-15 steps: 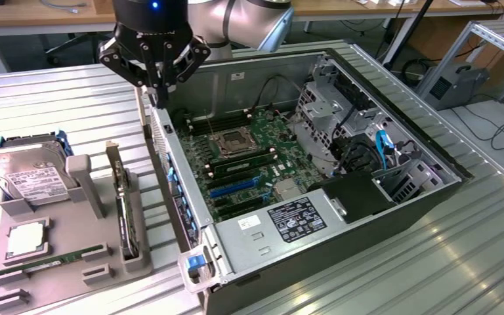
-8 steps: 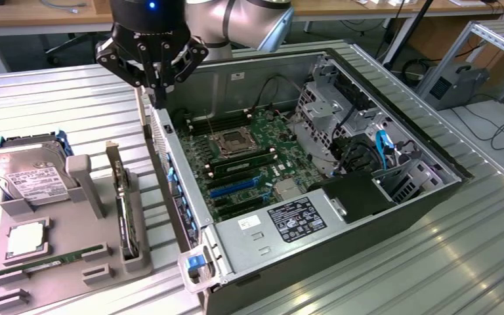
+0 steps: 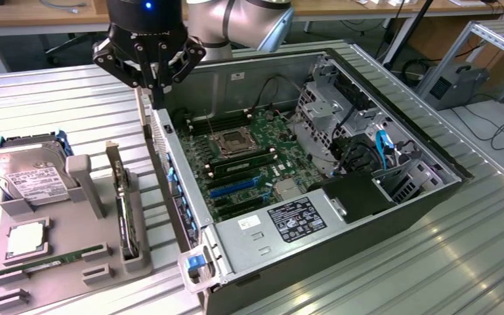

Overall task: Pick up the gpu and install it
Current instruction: 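Reach for the gpu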

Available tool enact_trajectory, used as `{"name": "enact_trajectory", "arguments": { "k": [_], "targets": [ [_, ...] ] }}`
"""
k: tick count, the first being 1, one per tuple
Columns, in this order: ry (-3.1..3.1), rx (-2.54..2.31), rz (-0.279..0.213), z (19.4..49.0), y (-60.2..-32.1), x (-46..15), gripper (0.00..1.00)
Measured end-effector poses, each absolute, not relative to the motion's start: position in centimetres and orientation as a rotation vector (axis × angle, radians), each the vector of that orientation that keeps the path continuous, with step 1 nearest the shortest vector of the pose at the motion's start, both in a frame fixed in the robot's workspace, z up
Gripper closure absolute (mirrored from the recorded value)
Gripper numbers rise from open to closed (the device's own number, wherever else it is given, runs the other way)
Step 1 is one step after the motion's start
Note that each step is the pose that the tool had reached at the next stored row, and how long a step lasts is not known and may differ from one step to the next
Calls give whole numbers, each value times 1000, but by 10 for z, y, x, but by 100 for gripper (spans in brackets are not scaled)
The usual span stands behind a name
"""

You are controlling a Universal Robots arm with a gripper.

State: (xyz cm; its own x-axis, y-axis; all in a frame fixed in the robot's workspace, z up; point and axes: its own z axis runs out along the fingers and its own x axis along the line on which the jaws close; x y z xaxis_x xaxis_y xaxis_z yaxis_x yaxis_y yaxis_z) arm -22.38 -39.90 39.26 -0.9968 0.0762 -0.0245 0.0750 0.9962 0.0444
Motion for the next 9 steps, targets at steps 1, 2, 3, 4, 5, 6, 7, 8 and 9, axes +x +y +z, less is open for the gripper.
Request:
{"name": "enact_trajectory", "arguments": {
  "k": [1, 2, 3, 4, 5, 6, 7, 8, 9],
  "targets": [
    [3112, 118, 68, 393, -399, -224, 89],
    [3113, 118, 68, 393, -399, -225, 89],
    [3113, 118, 68, 393, -399, -225, 89],
    [3112, 118, 68, 393, -399, -225, 89],
    [3112, 118, 68, 393, -399, -226, 89],
    [3112, 118, 68, 393, -399, -226, 89],
    [3112, 118, 68, 393, -399, -227, 89],
    [3112, 118, 68, 393, -399, -227, 89],
    [3113, 118, 68, 392, -399, -227, 89]
  ]
}}
